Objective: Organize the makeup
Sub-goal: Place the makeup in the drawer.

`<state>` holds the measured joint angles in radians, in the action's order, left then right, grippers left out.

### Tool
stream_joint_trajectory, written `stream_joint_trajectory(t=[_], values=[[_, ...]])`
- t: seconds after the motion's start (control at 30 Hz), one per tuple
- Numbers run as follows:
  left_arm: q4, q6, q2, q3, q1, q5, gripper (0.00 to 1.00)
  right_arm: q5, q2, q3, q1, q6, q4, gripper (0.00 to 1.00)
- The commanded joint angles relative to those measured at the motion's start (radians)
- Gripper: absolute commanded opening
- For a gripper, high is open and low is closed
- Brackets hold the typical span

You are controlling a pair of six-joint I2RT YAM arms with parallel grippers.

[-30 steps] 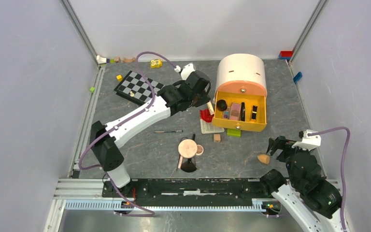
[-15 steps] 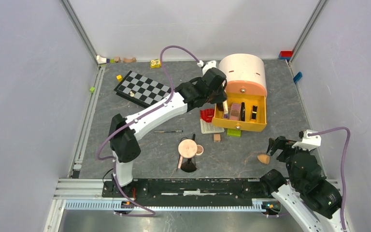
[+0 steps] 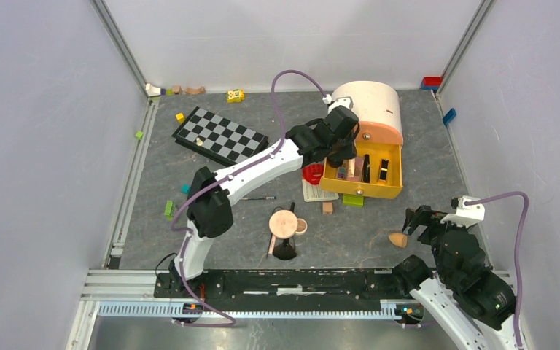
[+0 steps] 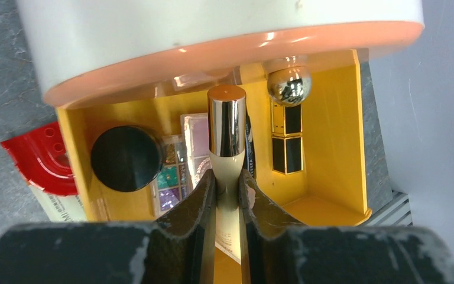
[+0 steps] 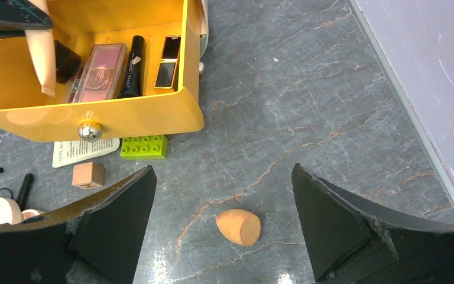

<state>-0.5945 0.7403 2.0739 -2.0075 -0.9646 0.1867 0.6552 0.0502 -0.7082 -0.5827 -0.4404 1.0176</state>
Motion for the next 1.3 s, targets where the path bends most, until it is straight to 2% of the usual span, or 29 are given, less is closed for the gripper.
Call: stream_joint_trajectory(t=[0.0, 0.53, 0.9, 1.27], values=[[-0.004, -0.080, 0.049, -0.106, -0.010, -0.015, 0.07, 0.014, -0.016, 0.001, -0.006, -0.004, -0.020, 0.92], [-0.091, -0.085, 0.147, -0.146, -0.013, 0.036, 0.09, 0.013, 0.000, 0.000, -0.006, -0.004, -0.018, 0.92], [-0.119, -0.080, 0.172, -0.154, -0.013, 0.061, 0.35, 0.012, -0.007, 0.000, -0.006, -0.003, -0.018, 0.92], [-0.120, -0.086, 0.118, -0.155, -0.013, 0.077, 0.47, 0.012, -0.010, 0.001, -0.007, -0.003, -0.019, 0.92]])
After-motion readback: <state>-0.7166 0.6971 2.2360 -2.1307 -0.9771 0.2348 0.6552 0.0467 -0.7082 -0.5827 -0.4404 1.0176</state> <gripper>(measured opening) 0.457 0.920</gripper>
